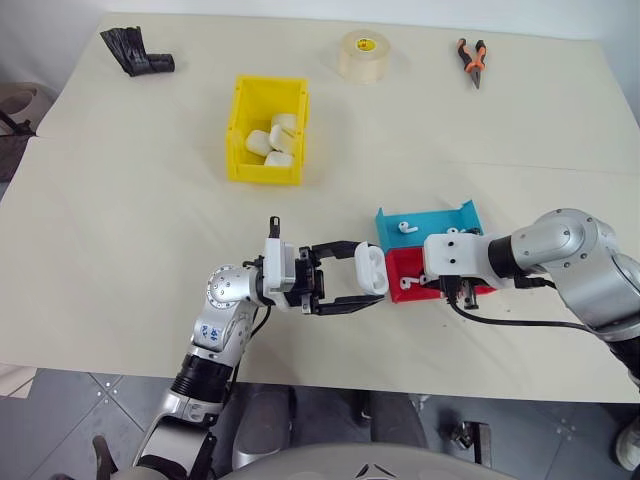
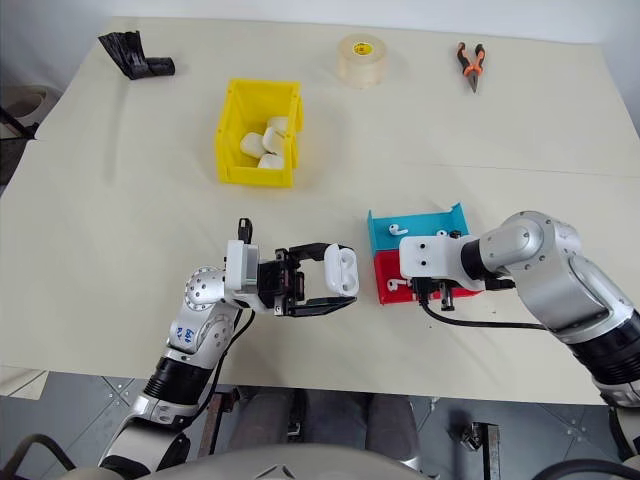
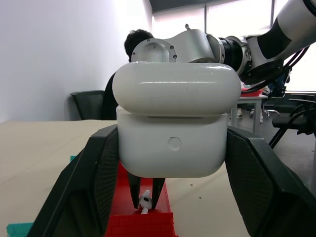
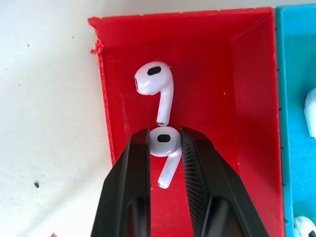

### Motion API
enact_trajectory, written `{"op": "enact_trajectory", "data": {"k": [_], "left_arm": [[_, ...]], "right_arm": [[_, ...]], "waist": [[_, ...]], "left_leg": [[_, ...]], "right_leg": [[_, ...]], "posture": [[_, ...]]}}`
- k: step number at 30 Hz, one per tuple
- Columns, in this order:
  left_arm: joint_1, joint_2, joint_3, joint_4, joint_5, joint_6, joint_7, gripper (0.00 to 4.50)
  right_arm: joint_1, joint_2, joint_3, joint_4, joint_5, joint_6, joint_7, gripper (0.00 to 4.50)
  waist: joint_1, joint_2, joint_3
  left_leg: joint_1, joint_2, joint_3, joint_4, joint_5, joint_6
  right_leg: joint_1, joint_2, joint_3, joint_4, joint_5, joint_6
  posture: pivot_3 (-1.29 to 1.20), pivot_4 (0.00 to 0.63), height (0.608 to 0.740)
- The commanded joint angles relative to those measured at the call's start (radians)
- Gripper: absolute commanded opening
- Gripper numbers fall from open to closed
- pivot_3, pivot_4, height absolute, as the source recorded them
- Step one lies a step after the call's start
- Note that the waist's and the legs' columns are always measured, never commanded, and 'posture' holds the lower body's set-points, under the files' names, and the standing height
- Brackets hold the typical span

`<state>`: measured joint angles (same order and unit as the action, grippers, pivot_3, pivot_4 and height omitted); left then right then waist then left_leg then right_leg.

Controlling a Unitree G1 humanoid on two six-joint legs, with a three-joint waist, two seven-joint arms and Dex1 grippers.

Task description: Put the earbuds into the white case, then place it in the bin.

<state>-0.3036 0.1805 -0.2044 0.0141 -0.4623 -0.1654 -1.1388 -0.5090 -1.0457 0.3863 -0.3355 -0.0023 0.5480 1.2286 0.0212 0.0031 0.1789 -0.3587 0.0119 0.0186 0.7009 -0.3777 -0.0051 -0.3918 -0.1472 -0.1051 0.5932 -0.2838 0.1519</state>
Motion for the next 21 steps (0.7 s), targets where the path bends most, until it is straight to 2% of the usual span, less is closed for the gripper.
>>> {"op": "enact_trajectory", "data": {"k": [1, 6, 9, 11, 14, 16, 21], "left_arm": [[0.000, 0.000, 0.002, -0.009, 0.003, -0.022, -0.006, 2.80], [-0.001, 0.002, 0.005, 0.003, -0.001, -0.021, -0.018, 2.80], [-0.009, 0.006, 0.010, 0.020, -0.013, -0.019, -0.042, 2.80], [-0.016, 0.008, 0.012, 0.028, -0.022, -0.015, -0.060, 2.80], [-0.027, 0.003, 0.021, 0.038, -0.048, -0.007, -0.090, 2.80], [-0.040, -0.011, 0.034, 0.051, -0.073, -0.005, -0.105, 2.80], [-0.074, 0.001, 0.037, 0.064, -0.077, 0.033, -0.138, 2.80]], "right_arm": [[0.021, 0.016, 0.004, -0.015, -0.012, 0.012, -0.002, 0.51], [0.033, 0.005, -0.043, -0.029, 0.007, 0.046, -0.006, 0.51], [0.075, -0.018, -0.173, -0.065, 0.088, 0.094, -0.007, 0.51], [0.131, 0.009, -0.295, -0.083, 0.164, 0.077, -0.022, 0.51], [0.241, 0.109, -0.480, -0.098, 0.278, -0.053, -0.061, 0.51], [0.303, 0.221, -0.595, -0.129, 0.395, -0.106, -0.090, 0.51], [0.355, 0.439, -0.706, -0.226, 0.592, -0.133, -0.236, 0.51]], "waist": [[0.000, 0.000, 0.000], [0.001, 0.000, 0.000], [0.005, 0.000, 0.000], [0.007, 0.000, 0.000], [0.006, 0.000, 0.000], [0.006, 0.000, 0.000], [0.001, 0.000, 0.000]], "left_leg": [[0.000, 0.000, 0.000, 0.000, 0.000, 0.000], [0.000, 0.000, 0.000, 0.000, 0.000, 0.000], [0.000, 0.000, 0.000, 0.000, 0.000, 0.000], [-0.001, -0.001, 0.000, 0.000, 0.000, 0.000], [-0.001, 0.000, -0.001, -0.001, 0.000, 0.000], [-0.001, 0.000, 0.000, -0.001, 0.000, 0.000], [0.000, 0.000, 0.001, 0.000, 0.000, 0.000]], "right_leg": [[0.000, 0.000, 0.000, 0.000, 0.000, 0.000], [0.000, 0.000, 0.000, 0.000, 0.000, 0.000], [0.000, 0.000, 0.000, 0.000, 0.000, 0.000], [0.000, 0.000, 0.000, 0.000, 0.000, 0.000], [0.000, 0.000, -0.001, -0.001, 0.000, 0.000], [0.000, 0.000, -0.001, -0.001, 0.000, 0.000], [0.000, 0.000, 0.000, 0.001, 0.000, 0.001]], "posture": [[0.00, 0.150, 0.740], [0.00, 0.150, 0.740], [0.00, 0.150, 0.740], [0.00, 0.150, 0.740], [0.00, 0.150, 0.740], [0.00, 0.150, 0.740], [0.00, 0.150, 0.740]]}}
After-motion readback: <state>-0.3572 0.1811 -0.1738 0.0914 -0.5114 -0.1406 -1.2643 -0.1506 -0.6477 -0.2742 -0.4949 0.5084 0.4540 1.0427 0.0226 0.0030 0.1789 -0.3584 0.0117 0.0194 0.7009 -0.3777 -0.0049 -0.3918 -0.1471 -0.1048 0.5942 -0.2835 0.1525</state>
